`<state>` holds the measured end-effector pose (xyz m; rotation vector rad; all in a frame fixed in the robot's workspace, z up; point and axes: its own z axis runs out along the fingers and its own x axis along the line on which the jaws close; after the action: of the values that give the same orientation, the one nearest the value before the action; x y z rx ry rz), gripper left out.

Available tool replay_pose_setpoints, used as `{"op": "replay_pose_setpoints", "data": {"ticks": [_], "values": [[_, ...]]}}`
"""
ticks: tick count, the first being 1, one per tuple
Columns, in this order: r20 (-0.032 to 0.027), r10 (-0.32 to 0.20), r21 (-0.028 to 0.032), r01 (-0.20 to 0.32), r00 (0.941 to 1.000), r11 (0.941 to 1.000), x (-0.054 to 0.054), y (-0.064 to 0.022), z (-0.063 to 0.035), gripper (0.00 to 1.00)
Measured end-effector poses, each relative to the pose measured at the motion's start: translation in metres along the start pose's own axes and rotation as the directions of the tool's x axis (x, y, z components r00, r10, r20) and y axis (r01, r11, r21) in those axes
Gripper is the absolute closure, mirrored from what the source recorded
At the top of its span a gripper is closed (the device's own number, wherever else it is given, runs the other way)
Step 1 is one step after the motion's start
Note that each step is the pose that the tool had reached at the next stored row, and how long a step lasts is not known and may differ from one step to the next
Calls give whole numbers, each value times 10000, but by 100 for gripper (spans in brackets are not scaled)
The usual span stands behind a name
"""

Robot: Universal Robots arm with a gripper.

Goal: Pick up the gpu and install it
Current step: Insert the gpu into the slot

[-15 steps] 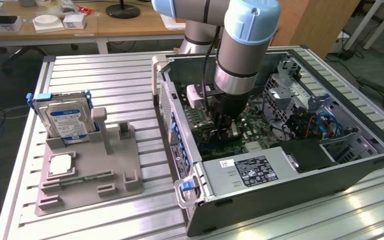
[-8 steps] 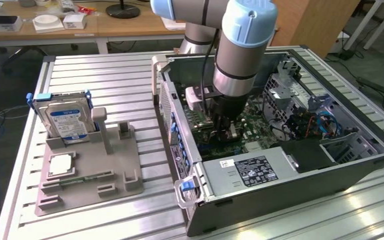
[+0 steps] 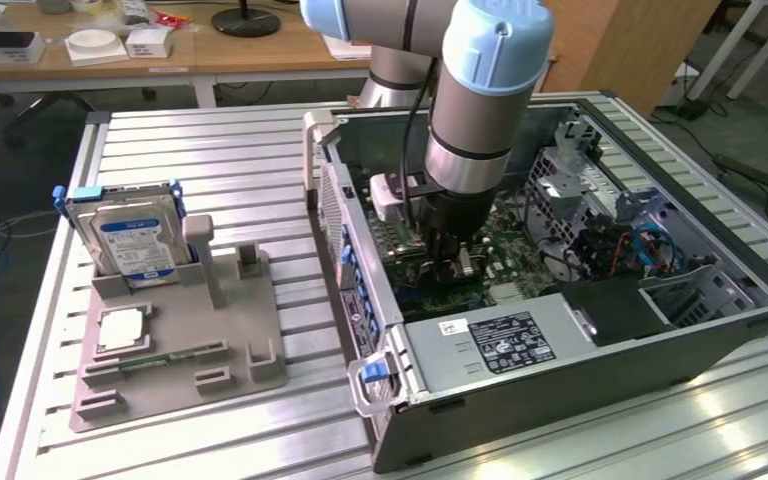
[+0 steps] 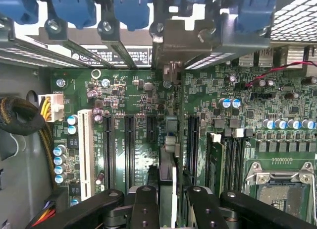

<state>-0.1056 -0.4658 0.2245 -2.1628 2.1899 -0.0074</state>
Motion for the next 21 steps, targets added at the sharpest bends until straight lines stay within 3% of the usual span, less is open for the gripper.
{"op": "replay_pose_setpoints", "data": {"ticks": [2,4,21], "values": [[46,13,-19,-12,10000,10000,-5,8,1,73],[19,2,-29,-2,10000,10000,-4,2,-41,67],[22,1,-22,-1,10000,10000,-21,-19,-466,67]]}}
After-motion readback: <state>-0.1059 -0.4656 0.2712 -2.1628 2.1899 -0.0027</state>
